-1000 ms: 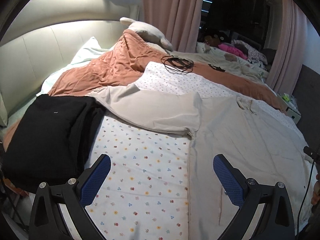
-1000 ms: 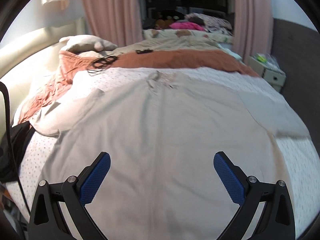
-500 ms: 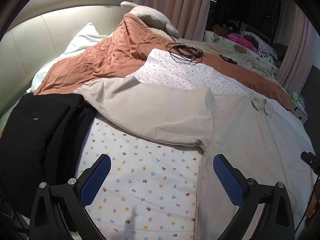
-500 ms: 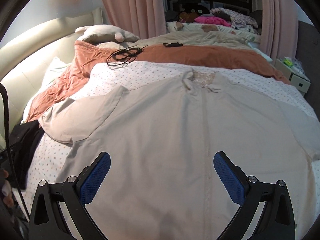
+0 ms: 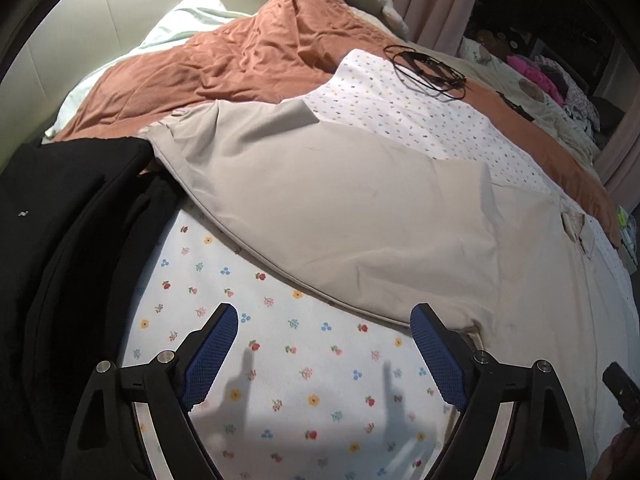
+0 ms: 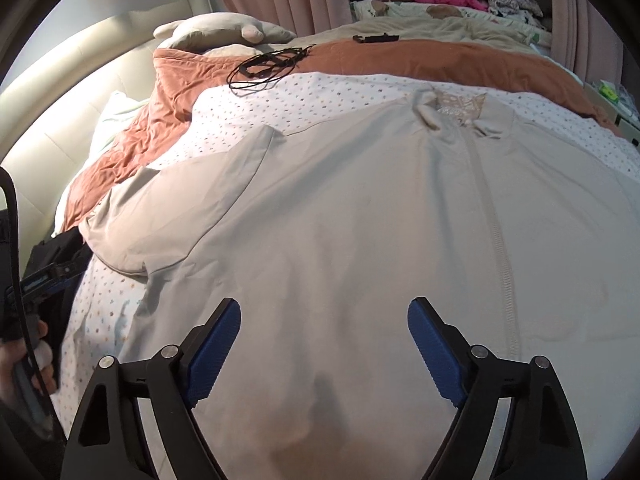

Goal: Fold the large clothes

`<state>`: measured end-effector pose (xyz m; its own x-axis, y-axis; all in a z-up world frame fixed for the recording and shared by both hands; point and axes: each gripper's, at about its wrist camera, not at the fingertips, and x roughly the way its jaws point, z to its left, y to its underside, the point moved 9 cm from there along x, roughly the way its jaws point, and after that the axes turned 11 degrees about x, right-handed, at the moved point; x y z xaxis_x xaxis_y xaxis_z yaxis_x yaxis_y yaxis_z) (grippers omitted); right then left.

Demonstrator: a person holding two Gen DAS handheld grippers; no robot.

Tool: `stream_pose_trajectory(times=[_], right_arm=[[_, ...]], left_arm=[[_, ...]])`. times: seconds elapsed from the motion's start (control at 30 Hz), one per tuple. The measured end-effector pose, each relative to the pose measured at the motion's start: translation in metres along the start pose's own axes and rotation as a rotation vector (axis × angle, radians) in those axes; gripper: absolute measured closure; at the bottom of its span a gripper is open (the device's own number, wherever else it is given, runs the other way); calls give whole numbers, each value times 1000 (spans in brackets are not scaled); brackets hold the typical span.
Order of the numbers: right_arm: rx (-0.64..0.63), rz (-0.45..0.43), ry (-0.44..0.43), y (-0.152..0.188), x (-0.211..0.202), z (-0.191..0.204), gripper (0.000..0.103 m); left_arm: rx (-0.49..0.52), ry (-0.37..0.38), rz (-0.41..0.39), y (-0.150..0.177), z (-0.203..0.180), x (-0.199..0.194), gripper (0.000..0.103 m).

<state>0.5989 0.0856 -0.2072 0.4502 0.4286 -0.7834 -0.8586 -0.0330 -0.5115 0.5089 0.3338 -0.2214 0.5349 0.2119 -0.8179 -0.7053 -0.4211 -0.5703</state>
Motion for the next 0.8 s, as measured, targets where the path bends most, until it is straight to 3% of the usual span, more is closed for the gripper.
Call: stream_pose_trajectory(times=[0.13, 0.17, 0.23, 0.37, 0.43, 0.47, 0.5, 0.63, 0.8], right_arm=[[19, -5, -30, 2, 7, 10, 18], [22, 3, -36, 3, 11, 14, 25], [32, 25, -55, 5, 17, 22, 35], [57, 58, -104, 8, 29, 39, 40], [66, 90, -132, 11, 37, 51, 44], [67, 101, -142, 13, 40, 54, 47], [67, 120, -160, 16, 44, 62, 50], [59, 156, -209, 22, 53, 82, 74], [97, 196, -263, 24, 70, 102, 84]], left_arm=[[-52, -52, 62, -8, 20, 33, 25], [-71, -70, 80, -9, 27, 41, 30], [-129, -110, 121, -9, 44, 56, 31], [-229, -148, 110, -13, 72, 68, 32], [-267, -137, 79, -20, 79, 66, 52], [-291, -128, 69, -22, 82, 66, 87], [-314, -106, 70, -23, 82, 65, 99], [-314, -66, -27, -43, 74, 41, 100], [-277, 10, -119, -75, 52, -2, 101]])
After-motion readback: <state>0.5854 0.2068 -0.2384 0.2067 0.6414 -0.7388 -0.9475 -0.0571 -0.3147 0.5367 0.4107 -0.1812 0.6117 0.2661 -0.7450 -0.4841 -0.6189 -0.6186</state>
